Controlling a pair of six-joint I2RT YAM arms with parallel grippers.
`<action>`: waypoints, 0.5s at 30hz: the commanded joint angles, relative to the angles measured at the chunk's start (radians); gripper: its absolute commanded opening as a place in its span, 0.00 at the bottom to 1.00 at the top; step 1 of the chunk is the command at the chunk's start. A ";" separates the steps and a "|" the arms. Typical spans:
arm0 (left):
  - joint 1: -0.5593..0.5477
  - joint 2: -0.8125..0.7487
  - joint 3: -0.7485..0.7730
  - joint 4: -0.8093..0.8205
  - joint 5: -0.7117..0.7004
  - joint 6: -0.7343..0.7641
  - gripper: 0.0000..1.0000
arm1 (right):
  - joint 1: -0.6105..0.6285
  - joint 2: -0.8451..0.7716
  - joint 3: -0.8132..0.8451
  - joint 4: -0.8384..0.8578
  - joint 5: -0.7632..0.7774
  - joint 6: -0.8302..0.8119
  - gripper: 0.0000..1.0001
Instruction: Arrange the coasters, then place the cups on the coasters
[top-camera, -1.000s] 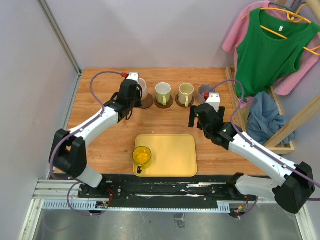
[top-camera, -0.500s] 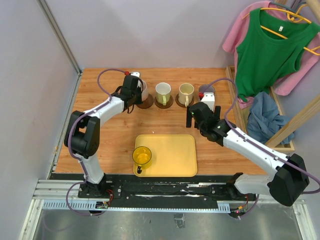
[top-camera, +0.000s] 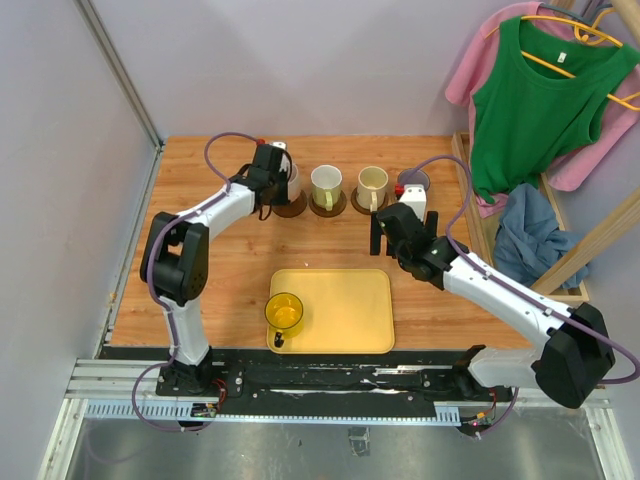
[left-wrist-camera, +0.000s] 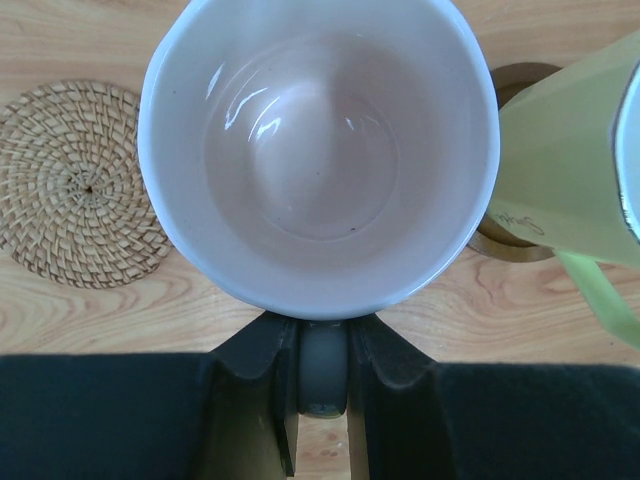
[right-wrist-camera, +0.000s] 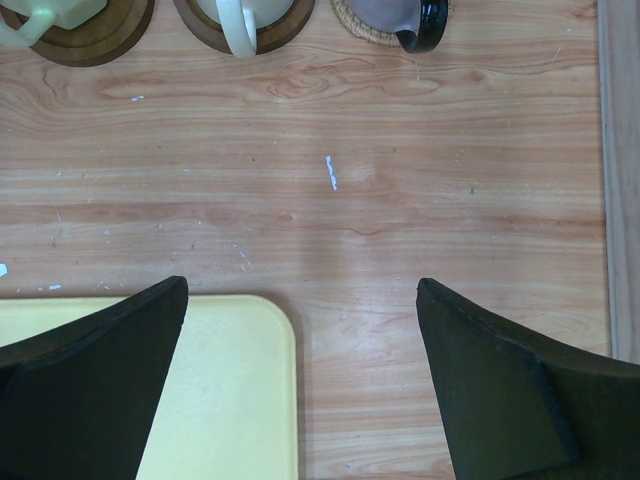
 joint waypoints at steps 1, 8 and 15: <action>0.001 0.024 0.072 -0.002 0.001 0.008 0.01 | -0.013 0.006 0.027 0.008 0.000 0.001 0.98; 0.001 0.040 0.088 -0.025 0.014 0.000 0.00 | -0.014 0.011 0.025 0.011 -0.002 0.003 0.98; 0.002 0.050 0.091 -0.035 0.026 -0.005 0.00 | -0.014 0.013 0.023 0.012 -0.012 0.008 0.98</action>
